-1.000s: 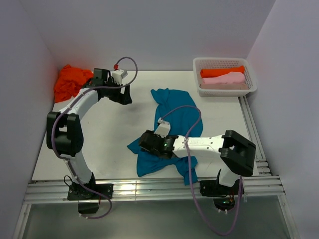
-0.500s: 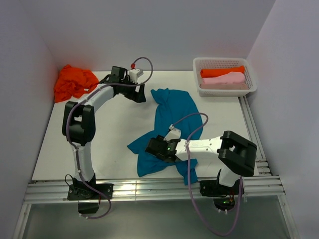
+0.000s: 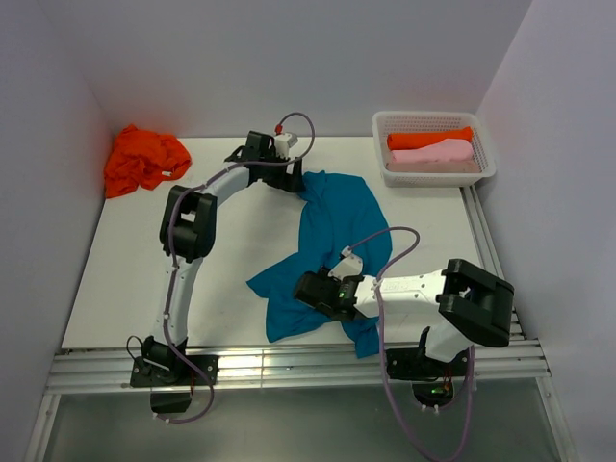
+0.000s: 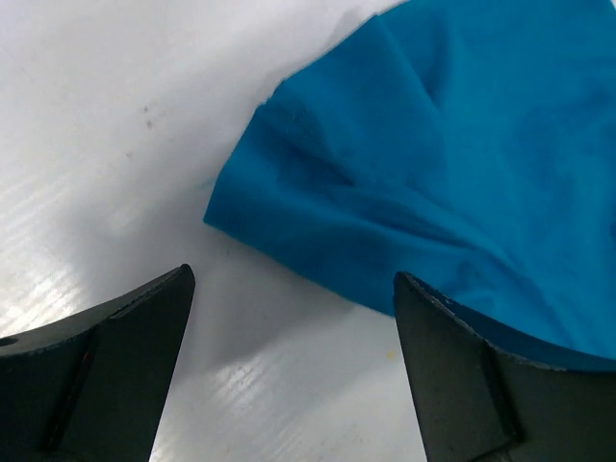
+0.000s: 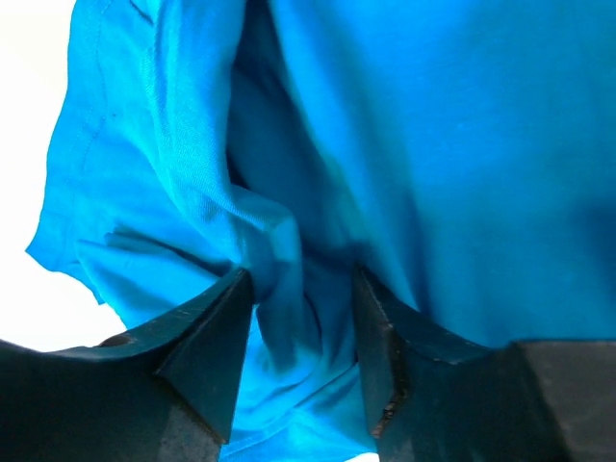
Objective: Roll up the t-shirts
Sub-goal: Flatten the tshirt
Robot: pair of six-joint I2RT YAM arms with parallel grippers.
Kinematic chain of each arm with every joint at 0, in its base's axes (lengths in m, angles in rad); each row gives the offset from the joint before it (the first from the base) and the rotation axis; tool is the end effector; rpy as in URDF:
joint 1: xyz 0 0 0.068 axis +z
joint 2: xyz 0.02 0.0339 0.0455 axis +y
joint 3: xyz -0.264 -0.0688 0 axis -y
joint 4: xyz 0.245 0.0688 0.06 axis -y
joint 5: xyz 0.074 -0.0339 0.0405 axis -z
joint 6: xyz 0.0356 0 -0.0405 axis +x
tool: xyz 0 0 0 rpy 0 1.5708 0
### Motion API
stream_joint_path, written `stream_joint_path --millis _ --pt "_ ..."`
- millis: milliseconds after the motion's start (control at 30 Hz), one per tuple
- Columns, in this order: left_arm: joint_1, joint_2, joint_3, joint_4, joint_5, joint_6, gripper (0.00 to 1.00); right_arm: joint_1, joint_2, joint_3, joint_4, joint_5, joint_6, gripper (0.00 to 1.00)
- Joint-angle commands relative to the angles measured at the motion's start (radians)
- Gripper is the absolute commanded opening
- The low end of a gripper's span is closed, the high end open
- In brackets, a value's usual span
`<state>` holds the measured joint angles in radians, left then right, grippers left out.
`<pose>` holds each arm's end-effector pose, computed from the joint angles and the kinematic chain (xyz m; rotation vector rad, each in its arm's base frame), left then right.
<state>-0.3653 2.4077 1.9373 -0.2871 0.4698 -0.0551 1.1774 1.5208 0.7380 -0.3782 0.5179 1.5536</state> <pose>0.4972 -0.2074 0.1601 0.5983 2.2692 -0.7561 0.1177 0.2377 0.1507 0.6100 2.4599 0.3782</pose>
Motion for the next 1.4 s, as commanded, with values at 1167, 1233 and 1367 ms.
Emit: stream_joint_path --millis 1167,1233,1367 --pt "0.397 -0.426 -0.426 -0.096 -0.163 0.201 0.0 -0.554 -0.179 0.159 -0.022 -0.114 -0.648 0.02" --pt "0.433 -0.481 -0.484 -0.118 -0.145 0.228 0.0 -0.613 -0.14 0.228 -0.025 -0.154 -0.693 0.01" --pt "0.471 -0.573 -0.641 -0.123 -0.123 0.274 0.0 -0.659 -0.029 0.311 -0.05 -0.174 -0.756 0.07"
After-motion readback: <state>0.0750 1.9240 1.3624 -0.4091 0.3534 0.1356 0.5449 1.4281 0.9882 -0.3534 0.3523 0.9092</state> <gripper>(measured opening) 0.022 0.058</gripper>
